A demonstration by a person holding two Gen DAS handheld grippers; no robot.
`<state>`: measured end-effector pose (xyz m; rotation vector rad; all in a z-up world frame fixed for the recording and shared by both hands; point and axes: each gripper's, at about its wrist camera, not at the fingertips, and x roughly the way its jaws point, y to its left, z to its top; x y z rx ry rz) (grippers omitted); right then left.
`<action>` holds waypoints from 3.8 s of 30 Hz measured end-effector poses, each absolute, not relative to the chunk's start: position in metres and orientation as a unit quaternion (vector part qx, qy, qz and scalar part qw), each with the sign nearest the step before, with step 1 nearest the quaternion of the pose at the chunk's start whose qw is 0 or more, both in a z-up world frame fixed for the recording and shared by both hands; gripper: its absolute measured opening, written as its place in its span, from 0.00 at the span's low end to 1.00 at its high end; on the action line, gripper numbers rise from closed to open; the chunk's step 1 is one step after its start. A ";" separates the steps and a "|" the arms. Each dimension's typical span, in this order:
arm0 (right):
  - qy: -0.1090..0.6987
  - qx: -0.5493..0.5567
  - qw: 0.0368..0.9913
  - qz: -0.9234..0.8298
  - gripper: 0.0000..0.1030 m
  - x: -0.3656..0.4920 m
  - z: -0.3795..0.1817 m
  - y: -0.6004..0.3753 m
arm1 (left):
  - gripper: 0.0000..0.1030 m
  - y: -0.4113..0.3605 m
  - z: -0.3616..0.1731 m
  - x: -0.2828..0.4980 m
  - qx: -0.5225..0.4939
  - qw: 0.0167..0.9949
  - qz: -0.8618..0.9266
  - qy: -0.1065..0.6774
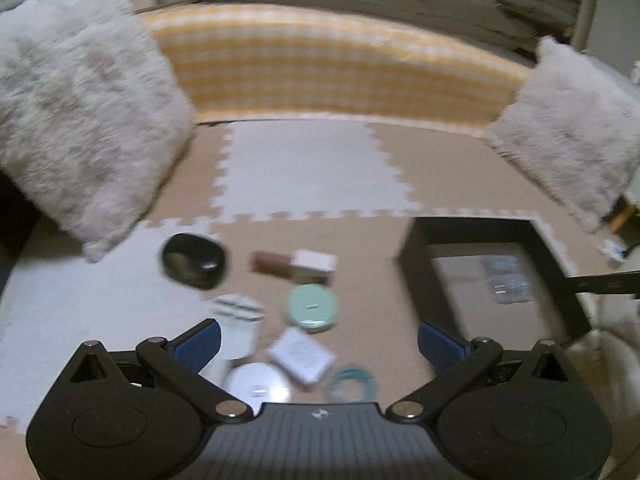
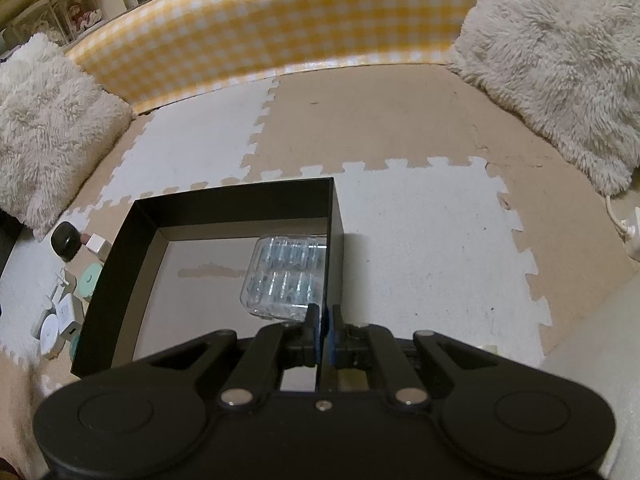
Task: Organize rigid objects
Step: 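Move the left gripper to the white strap tool and grasp it, then place the white strap tool in the box beside the nail case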
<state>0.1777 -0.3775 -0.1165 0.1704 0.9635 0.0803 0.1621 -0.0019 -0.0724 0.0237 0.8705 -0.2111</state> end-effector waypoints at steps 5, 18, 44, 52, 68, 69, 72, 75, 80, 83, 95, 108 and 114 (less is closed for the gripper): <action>0.462 0.079 0.882 0.038 0.05 0.178 -0.117 -0.377 | 0.91 0.029 -0.087 0.176 0.008 0.896 -0.061 0.440; 0.462 0.067 0.884 0.037 0.05 0.177 -0.117 -0.374 | 0.60 0.044 -0.130 0.201 0.065 0.865 -0.052 0.495; 0.467 0.060 0.881 0.032 0.05 0.178 -0.117 -0.370 | 0.47 0.043 -0.165 0.231 0.021 0.877 -0.041 0.478; 0.469 0.062 0.880 0.030 0.05 0.178 -0.118 -0.371 | 0.46 0.054 -0.153 0.226 -0.030 0.884 -0.019 0.466; 0.471 0.066 0.879 0.029 0.05 0.178 -0.119 -0.371 | 0.46 0.012 -0.081 0.191 -0.096 0.909 -0.090 0.395; 0.471 0.066 0.879 0.028 0.05 0.179 -0.119 -0.371 | 0.46 0.004 -0.077 0.188 -0.098 0.908 -0.099 0.394; 0.471 0.066 0.879 0.028 0.05 0.179 -0.119 -0.371 | 0.46 -0.017 -0.073 0.181 -0.106 0.902 -0.126 0.399; 0.472 0.062 0.879 0.027 0.05 0.179 -0.119 -0.370 | 0.46 -0.047 -0.068 0.176 -0.121 0.890 -0.161 0.408; 0.473 0.060 0.879 0.027 0.05 0.180 -0.119 -0.370 | 0.46 -0.110 -0.063 0.176 -0.110 0.875 -0.216 0.419; 0.474 0.058 0.878 0.029 0.05 0.180 -0.118 -0.370 | 0.46 -0.143 -0.069 0.183 -0.101 0.869 -0.227 0.429; 0.477 0.052 0.877 0.028 0.05 0.181 -0.120 -0.368 | 0.46 -0.205 -0.127 0.235 -0.057 0.859 -0.150 0.487; 0.482 0.044 0.875 0.027 0.05 0.183 -0.121 -0.366 | 0.46 -0.218 -0.152 0.251 -0.043 0.861 -0.110 0.495; 0.482 0.044 0.875 0.028 0.05 0.183 -0.121 -0.366 | 0.48 -0.215 -0.156 0.254 -0.021 0.857 -0.093 0.507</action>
